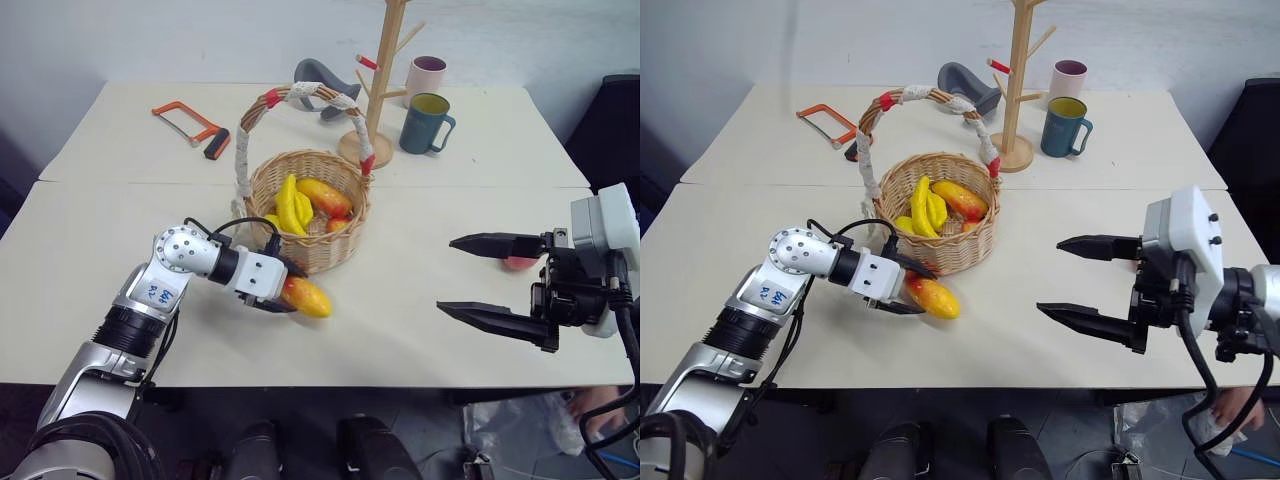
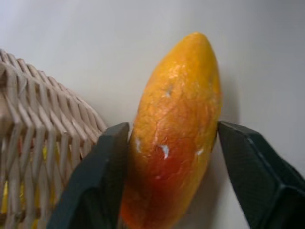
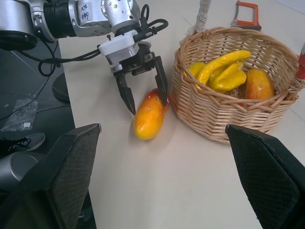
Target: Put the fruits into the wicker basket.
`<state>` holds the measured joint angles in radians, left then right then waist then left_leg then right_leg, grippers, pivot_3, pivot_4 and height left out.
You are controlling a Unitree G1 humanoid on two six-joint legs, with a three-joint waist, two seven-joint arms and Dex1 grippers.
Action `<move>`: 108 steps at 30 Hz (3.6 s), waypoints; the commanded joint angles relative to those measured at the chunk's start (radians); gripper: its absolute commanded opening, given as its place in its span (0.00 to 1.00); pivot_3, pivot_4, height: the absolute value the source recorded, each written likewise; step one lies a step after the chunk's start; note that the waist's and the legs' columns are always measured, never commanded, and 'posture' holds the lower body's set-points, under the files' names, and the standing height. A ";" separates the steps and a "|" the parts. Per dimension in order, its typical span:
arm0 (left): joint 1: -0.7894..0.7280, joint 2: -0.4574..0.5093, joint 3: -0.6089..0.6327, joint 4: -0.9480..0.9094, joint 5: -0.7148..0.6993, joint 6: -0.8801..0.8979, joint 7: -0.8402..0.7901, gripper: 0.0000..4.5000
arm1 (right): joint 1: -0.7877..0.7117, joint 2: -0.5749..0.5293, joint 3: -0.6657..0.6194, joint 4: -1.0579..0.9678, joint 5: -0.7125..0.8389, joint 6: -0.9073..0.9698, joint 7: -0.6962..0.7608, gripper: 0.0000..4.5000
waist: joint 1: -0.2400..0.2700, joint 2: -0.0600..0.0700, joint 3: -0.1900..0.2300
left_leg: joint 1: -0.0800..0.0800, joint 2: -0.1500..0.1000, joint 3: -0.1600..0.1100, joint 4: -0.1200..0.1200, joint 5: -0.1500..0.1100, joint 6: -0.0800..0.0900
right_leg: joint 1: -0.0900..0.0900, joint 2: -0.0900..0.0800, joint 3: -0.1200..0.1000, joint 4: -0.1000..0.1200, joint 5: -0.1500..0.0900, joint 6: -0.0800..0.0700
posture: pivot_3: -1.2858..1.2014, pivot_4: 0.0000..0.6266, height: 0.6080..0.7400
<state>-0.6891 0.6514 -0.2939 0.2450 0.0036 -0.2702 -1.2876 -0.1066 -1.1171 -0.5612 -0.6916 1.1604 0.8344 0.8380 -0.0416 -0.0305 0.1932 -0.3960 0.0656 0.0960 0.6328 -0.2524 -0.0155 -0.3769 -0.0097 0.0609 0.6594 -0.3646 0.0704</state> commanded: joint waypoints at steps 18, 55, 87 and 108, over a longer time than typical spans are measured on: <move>-0.232 0.025 0.329 -0.208 -0.573 1.001 0.263 0.42 | -0.059 0.001 -0.004 0.022 -0.003 -0.032 0.007 0.97 | -0.002 -0.001 0.001 | -0.001 -0.002 -0.003 0.001 0.003 -0.001 | 0.001 -0.001 -0.001 0.001 0.001 0.002 | 0.52 0.24 1.00; -0.162 0.086 0.339 -0.431 -0.699 0.974 0.028 1.00 | 0.019 0.208 0.043 0.546 -0.571 -0.131 -0.289 0.98 | -0.016 -0.001 0.000 | 0.005 -0.002 0.000 -0.003 0.007 -0.004 | 0.002 0.001 0.002 0.001 0.003 0.001 | 0.52 0.24 1.00; 0.086 0.286 0.546 -0.332 -0.653 0.909 0.127 1.00 | -0.513 0.507 0.486 0.307 -0.427 0.091 -0.188 0.53 | -0.048 0.001 0.002 | 0.006 0.002 0.001 -0.005 0.010 -0.014 | 0.000 0.002 0.001 0.004 0.002 -0.002 | 0.52 0.24 1.00; 0.107 0.270 0.563 -0.391 -0.688 0.894 0.173 1.00 | -0.806 0.852 0.632 0.548 -0.644 -0.058 -0.273 0.97 | -0.027 -0.002 0.001 | -0.028 0.000 0.001 0.004 0.011 -0.013 | -0.038 -0.001 0.000 0.022 0.001 -0.005 | 0.52 0.24 1.00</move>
<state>-0.5816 0.9154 0.2328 -0.1146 -0.6646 0.6401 -1.1155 -0.9166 -0.2436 0.1183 -0.0355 0.4669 0.7559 0.5480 -0.0682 -0.0321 0.1939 -0.4234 0.0657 0.0969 0.6373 -0.2414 -0.0288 -0.4143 -0.0103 0.0602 0.6815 -0.3637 0.0649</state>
